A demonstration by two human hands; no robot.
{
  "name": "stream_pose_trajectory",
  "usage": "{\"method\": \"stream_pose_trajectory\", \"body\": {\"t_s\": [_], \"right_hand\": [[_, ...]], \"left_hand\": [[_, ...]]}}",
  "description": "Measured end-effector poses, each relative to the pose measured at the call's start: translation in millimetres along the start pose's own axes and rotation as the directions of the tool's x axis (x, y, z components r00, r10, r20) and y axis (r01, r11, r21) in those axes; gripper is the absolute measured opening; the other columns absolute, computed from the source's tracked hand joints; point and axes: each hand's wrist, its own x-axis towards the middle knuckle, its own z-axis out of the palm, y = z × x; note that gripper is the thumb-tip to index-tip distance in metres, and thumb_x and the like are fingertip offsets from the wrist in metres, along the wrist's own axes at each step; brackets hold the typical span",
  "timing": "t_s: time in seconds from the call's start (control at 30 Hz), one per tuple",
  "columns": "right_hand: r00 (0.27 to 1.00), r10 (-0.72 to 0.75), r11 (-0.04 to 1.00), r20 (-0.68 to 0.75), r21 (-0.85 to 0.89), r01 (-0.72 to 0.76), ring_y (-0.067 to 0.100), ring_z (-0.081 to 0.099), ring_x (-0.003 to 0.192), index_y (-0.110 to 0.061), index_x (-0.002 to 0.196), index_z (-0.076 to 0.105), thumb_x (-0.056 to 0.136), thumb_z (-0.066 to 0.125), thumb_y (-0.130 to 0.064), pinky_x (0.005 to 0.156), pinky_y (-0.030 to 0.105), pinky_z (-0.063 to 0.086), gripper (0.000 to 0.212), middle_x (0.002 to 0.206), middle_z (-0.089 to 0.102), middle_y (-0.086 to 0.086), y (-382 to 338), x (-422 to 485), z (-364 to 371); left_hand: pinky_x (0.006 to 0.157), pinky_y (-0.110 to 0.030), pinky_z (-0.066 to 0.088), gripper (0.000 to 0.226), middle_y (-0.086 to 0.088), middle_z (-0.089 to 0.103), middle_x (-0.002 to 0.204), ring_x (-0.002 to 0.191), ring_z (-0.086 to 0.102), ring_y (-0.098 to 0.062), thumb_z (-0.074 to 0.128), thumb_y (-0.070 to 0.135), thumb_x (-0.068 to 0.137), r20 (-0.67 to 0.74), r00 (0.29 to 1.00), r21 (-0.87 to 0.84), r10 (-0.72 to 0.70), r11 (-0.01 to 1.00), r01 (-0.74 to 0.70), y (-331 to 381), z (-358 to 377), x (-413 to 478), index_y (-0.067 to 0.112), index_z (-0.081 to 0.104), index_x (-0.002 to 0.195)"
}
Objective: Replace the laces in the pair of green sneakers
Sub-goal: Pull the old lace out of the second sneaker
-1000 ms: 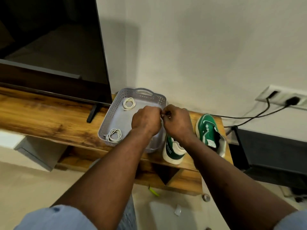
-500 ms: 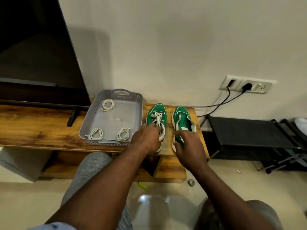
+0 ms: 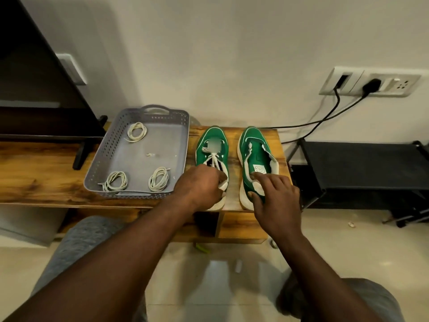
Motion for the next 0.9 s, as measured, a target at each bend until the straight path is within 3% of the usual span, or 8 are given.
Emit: {"method": "stream_pose_trajectory", "body": {"t_s": [0.13,0.37,0.5,0.6,0.67,0.77,0.83,0.9], "right_hand": [[0.999,0.046,0.999,-0.022,0.003,-0.045,0.027,0.049,0.128,-0.028,0.125,0.072,0.085,0.08,-0.013,0.093,0.052,0.045,0.044,0.128,0.067,0.001,22,10,-4],[0.998,0.057,0.998,-0.008,-0.001,-0.057,0.029,0.05,0.122,-0.025,0.122,0.074,0.085,0.08,-0.013,0.09,0.049,0.045,0.039,0.125,0.069,0.0,35,19,-7],[0.998,0.062,0.998,0.027,-0.004,-0.062,0.03,0.051,0.121,-0.026,0.119,0.074,0.084,0.082,-0.013,0.09,0.047,0.043,0.038,0.124,0.07,0.0,41,21,-12],[0.995,0.081,0.997,0.056,-0.022,-0.08,0.029,0.049,0.121,-0.027,0.115,0.076,0.088,0.079,-0.021,0.089,0.044,0.036,0.028,0.122,0.071,0.0,43,23,-17],[0.994,0.106,0.994,0.015,-0.032,-0.106,0.029,0.049,0.119,-0.026,0.112,0.077,0.09,0.078,-0.03,0.089,0.044,0.034,0.023,0.118,0.073,0.0,43,26,-21],[0.987,0.139,0.99,-0.077,-0.005,-0.14,0.029,0.049,0.117,-0.023,0.111,0.077,0.092,0.077,-0.035,0.09,0.044,0.034,0.022,0.114,0.074,0.001,31,35,-22],[0.989,0.092,0.995,-0.112,0.055,-0.086,0.028,0.053,0.114,-0.023,0.109,0.076,0.093,0.076,-0.032,0.09,0.043,0.037,0.019,0.109,0.074,-0.001,16,45,-17],[0.998,0.014,0.993,-0.057,0.115,-0.007,0.023,0.057,0.107,-0.024,0.109,0.075,0.095,0.073,-0.033,0.09,0.04,0.044,0.017,0.103,0.072,-0.006,-3,58,-8]], "left_hand": [[0.092,-0.042,0.058,0.035,-0.002,0.074,0.119,0.111,0.066,-0.025,0.073,0.042,0.093,0.024,1.0,-0.026,0.004,1.0,-0.004,3,0,2,0.025,0.072,0.124],[0.094,-0.043,0.058,0.04,-0.003,0.071,0.127,0.116,0.064,-0.026,0.072,0.043,0.095,0.042,0.998,0.01,0.047,0.999,-0.047,18,3,10,0.025,0.069,0.131],[0.089,-0.043,0.06,0.039,-0.001,0.073,0.12,0.109,0.066,-0.023,0.072,0.048,0.093,0.084,0.994,0.023,0.069,0.997,-0.071,20,6,17,0.026,0.071,0.125],[0.092,-0.043,0.059,0.037,0.005,0.075,0.117,0.105,0.068,-0.016,0.07,0.053,0.094,0.134,0.988,-0.191,0.071,0.981,-0.044,11,-2,25,0.029,0.075,0.122],[0.098,-0.044,0.057,0.03,0.005,0.075,0.121,0.11,0.067,-0.015,0.066,0.046,0.099,0.048,0.998,-0.327,0.026,0.945,-0.009,3,-13,34,0.031,0.075,0.123],[0.098,-0.044,0.055,0.027,0.002,0.071,0.132,0.116,0.066,-0.021,0.064,0.03,0.102,-0.154,0.986,-0.207,-0.07,0.978,0.037,-16,-26,55,0.031,0.072,0.128],[0.098,-0.043,0.054,0.039,0.001,0.063,0.141,0.123,0.062,-0.025,0.066,0.021,0.1,-0.172,0.982,-0.104,-0.073,0.993,0.055,-26,-27,71,0.032,0.066,0.137],[0.101,-0.043,0.052,0.05,0.002,0.055,0.15,0.131,0.056,-0.026,0.066,0.016,0.099,-0.111,0.993,-0.066,-0.039,0.997,0.032,-31,-22,84,0.033,0.058,0.146]]}}
